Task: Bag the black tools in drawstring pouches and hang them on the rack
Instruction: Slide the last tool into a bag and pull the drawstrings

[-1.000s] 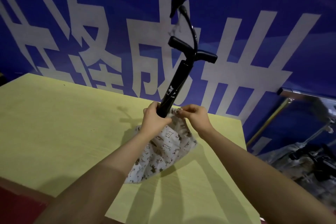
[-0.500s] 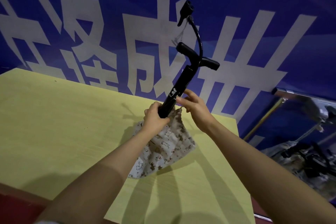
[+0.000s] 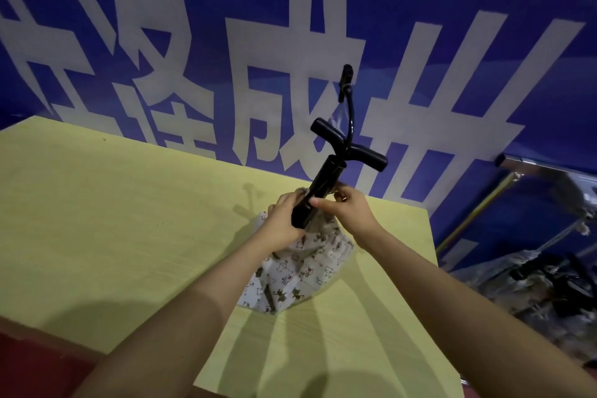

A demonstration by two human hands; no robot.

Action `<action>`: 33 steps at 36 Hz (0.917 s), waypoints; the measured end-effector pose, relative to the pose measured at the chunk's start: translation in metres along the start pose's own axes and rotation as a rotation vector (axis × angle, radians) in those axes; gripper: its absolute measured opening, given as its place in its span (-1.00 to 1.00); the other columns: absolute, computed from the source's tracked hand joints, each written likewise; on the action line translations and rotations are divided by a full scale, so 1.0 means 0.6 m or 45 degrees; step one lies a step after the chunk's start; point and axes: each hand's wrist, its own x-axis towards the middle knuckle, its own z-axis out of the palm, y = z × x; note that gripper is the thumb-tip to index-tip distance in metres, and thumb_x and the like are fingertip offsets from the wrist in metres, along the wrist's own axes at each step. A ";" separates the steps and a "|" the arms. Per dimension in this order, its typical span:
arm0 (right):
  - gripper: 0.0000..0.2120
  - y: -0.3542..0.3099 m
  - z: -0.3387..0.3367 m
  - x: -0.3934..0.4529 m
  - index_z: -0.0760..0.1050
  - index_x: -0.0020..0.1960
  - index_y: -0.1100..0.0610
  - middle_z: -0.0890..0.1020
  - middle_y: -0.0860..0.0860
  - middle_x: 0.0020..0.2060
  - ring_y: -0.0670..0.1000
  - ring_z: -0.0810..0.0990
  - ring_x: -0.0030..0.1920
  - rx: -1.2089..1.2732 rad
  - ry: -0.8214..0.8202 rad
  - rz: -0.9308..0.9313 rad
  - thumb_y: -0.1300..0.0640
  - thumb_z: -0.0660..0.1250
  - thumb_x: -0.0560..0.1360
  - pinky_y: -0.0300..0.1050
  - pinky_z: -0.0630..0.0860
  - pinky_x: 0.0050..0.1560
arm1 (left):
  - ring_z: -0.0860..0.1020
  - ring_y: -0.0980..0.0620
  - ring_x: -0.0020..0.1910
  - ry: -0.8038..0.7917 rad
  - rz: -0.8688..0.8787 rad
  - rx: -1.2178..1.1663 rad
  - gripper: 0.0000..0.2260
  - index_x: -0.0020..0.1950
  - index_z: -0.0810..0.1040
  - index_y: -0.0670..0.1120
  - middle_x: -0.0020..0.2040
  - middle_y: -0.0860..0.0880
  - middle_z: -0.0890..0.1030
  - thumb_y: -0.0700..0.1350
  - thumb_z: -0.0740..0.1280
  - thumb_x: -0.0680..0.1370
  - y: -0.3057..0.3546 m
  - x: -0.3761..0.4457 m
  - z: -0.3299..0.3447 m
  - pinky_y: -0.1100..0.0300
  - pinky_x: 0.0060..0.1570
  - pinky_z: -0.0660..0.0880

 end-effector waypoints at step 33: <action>-0.70 -0.004 0.021 0.011 0.52 0.14 -0.05 0.41 0.10 0.14 0.19 0.39 0.21 -0.489 -0.125 0.059 -0.03 0.43 0.42 0.21 0.35 0.27 | -0.11 -0.11 0.53 0.480 0.743 0.929 -0.48 0.49 0.05 0.25 0.53 -0.10 0.08 0.13 0.14 0.55 0.115 -0.013 -0.076 -0.17 0.44 -0.12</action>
